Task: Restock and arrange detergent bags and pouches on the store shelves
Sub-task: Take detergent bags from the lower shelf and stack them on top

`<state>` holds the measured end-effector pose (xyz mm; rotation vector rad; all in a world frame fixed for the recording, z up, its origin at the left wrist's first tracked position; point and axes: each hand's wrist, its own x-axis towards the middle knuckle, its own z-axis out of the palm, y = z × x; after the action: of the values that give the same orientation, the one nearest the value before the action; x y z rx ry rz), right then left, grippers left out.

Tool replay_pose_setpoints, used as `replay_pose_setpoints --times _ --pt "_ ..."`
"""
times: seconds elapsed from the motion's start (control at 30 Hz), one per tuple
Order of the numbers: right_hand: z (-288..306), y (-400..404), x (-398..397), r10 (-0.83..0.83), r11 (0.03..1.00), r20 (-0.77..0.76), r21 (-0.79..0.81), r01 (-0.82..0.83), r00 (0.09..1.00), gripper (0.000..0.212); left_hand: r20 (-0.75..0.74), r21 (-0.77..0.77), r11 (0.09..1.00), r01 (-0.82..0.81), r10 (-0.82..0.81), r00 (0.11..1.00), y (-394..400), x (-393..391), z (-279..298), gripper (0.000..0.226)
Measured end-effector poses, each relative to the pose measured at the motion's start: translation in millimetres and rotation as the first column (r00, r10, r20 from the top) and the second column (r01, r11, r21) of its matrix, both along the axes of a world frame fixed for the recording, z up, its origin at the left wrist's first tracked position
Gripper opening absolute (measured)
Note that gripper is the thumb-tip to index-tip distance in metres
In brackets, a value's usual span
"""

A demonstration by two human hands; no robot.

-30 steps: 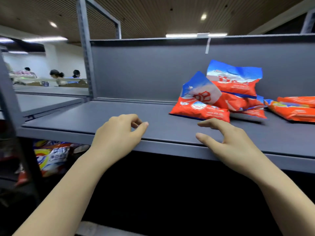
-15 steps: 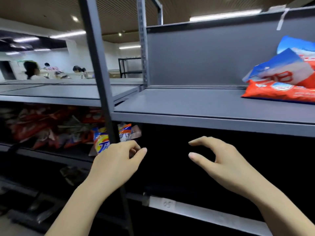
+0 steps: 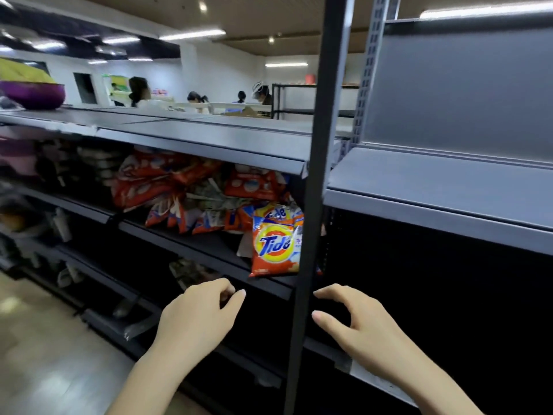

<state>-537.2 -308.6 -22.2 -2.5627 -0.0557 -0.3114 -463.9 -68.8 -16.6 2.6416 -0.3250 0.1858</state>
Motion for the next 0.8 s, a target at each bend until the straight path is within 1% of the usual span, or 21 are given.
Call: replay_pose_setpoints --times 0.2,0.33,0.43,0.5,0.6,0.7,0.8 --pt "-22.6 36.4 63.0 0.036 0.999 -0.048 0.007 -0.036 0.998 0.038 -0.032 0.029 0.998 -0.052 0.053 0.998 30.0 49.7 -19.9 0.027" --pt "-32.7 53.1 107.9 0.011 1.0 -0.086 0.012 -0.01 0.996 0.039 -0.041 0.055 0.998 -0.037 0.039 0.998 39.0 98.8 -33.0 0.027" --pt "-37.9 60.7 140.1 -0.021 0.999 -0.105 0.025 0.023 0.994 0.038 -0.066 0.044 0.999 -0.015 0.018 0.998 40.9 136.0 -41.2 0.027" --pt "-42.0 63.7 158.5 -0.054 0.998 -0.12 0.022 0.057 0.991 0.041 -0.08 0.031 1.0 -0.001 0.003 0.997 39.3 159.3 -48.1 0.027" --pt "-46.1 65.3 181.3 -0.135 0.988 -0.148 0.059 0.145 0.98 0.045 -0.109 -0.032 0.998 0.05 -0.053 0.993 34.9 190.7 -57.4 0.026" --pt "-50.4 65.0 197.2 -0.212 0.962 -0.195 0.128 0.239 0.958 0.046 -0.166 -0.129 0.981 0.146 -0.166 0.972 25.2 217.8 -68.6 0.025" --pt "-57.4 62.0 215.2 -0.31 0.932 -0.231 0.119 0.343 0.922 0.055 -0.178 -0.184 0.954 0.237 -0.269 0.947 9.2 245.8 -79.8 0.023"
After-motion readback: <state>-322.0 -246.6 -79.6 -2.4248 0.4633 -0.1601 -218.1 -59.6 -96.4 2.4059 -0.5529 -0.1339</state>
